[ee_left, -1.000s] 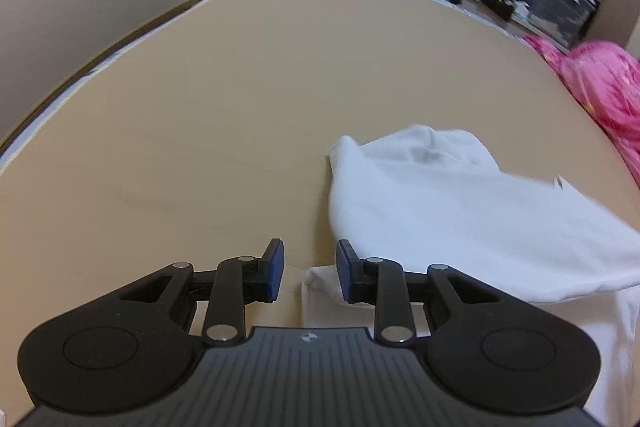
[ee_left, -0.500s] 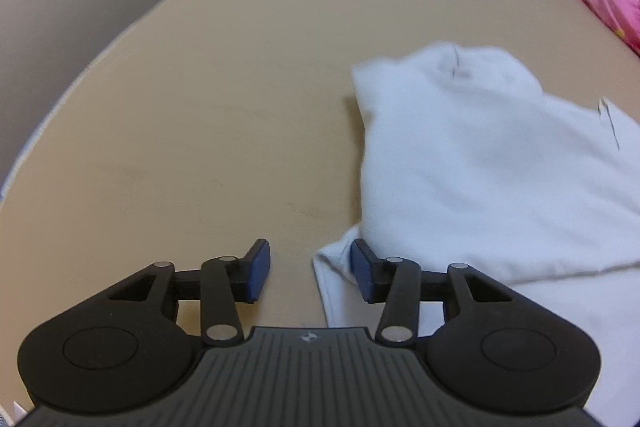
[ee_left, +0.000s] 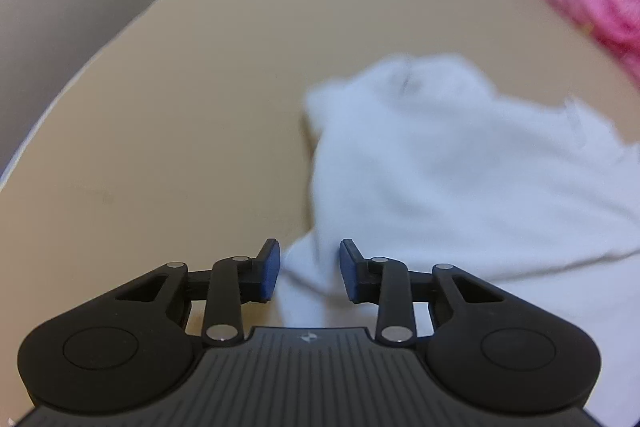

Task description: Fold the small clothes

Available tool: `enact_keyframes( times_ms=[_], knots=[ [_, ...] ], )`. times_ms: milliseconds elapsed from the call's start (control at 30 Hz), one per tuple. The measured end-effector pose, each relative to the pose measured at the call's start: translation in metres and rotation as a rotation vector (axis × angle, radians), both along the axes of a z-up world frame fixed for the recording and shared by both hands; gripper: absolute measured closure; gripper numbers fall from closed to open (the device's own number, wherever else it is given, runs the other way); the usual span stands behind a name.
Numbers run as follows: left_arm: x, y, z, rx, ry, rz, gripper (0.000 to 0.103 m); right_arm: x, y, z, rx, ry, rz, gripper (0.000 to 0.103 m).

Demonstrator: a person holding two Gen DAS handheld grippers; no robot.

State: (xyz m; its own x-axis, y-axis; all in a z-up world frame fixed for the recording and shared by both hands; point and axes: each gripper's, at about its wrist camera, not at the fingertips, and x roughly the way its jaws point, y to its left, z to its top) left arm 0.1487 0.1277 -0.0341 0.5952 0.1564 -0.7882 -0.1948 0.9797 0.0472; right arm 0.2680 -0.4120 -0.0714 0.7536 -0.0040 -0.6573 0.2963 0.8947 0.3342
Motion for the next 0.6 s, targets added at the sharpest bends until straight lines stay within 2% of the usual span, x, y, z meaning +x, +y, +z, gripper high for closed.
enact_keyframes(
  times_ms=[67, 100, 133, 200, 233, 300, 500, 600],
  knots=[
    [-0.003, -0.011, 0.008, -0.014, -0.055, -0.051, 0.066, -0.003, -0.024, -0.003, 0.023, -0.007, -0.045, 0.081],
    [-0.003, -0.016, 0.007, -0.017, -0.057, -0.076, 0.066, -0.006, -0.037, -0.005, 0.035, -0.009, -0.07, 0.081],
    [-0.001, -0.02, 0.001, -0.013, -0.028, -0.097, 0.066, -0.009, -0.05, -0.009, 0.046, -0.011, -0.097, 0.081],
    [0.009, -0.023, -0.024, 0.014, 0.114, -0.108, 0.066, -0.014, -0.078, -0.016, 0.067, -0.02, -0.155, 0.081],
    [0.007, -0.028, -0.031, 0.038, 0.115, -0.121, 0.066, -0.017, -0.091, -0.018, 0.078, -0.026, -0.183, 0.081],
    [0.007, -0.036, -0.028, 0.085, 0.1, -0.146, 0.066, -0.025, -0.124, -0.028, 0.108, -0.042, -0.254, 0.081],
    [0.006, -0.037, -0.032, 0.086, 0.096, -0.147, 0.065, -0.041, -0.214, -0.068, 0.264, -0.089, -0.459, 0.081],
    [0.007, -0.038, -0.033, 0.098, 0.091, -0.151, 0.065, -0.04, -0.245, -0.09, 0.343, -0.11, -0.52, 0.078]
  ],
)
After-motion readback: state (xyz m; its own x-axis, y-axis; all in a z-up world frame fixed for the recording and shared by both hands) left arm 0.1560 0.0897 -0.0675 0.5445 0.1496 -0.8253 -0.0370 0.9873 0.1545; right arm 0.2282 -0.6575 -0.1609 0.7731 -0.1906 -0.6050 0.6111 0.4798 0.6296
